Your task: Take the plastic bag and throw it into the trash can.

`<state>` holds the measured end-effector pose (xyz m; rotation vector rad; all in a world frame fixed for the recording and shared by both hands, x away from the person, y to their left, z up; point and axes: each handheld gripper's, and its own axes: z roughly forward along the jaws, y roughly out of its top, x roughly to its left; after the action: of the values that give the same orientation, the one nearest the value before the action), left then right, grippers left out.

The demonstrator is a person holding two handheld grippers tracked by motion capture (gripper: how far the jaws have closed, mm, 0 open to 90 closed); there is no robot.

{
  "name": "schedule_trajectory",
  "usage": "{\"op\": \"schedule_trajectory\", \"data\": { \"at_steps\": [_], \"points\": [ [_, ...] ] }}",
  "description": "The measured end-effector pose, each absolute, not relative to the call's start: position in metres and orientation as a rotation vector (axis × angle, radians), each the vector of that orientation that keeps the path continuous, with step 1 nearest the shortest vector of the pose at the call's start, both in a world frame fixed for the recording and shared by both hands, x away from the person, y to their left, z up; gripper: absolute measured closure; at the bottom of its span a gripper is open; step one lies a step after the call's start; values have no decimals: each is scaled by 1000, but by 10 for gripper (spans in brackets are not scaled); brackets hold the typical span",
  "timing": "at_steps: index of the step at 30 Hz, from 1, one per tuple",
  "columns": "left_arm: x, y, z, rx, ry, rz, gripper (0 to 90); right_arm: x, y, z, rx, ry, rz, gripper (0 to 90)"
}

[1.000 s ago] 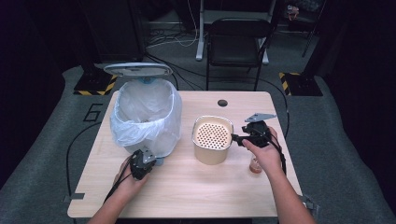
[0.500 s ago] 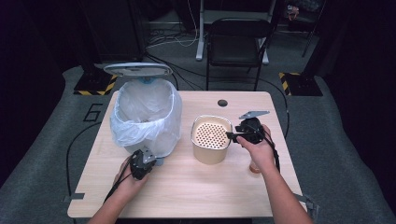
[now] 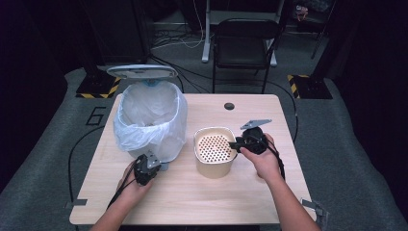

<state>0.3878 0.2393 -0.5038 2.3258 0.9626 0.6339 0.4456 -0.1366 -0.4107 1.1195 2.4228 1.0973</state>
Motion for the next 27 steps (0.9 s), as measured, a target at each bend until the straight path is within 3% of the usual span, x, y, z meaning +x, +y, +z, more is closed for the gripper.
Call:
{"op": "schedule_trajectory", "data": {
  "at_steps": [8, 17, 23, 27],
  "points": [
    [388, 239, -504, 2317, 962, 645, 900, 417, -137, -412, 1035, 2473, 1120, 699],
    [388, 239, -505, 2312, 961, 627, 900, 387, -137, -412, 985, 2507, 1119, 691],
    [388, 239, -505, 2312, 960, 629, 900, 383, -143, -403, 993, 2458, 1172, 576],
    [388, 239, -505, 2313, 962, 633, 900, 381, -150, -392, 1018, 2399, 1195, 430]
  ]
}}
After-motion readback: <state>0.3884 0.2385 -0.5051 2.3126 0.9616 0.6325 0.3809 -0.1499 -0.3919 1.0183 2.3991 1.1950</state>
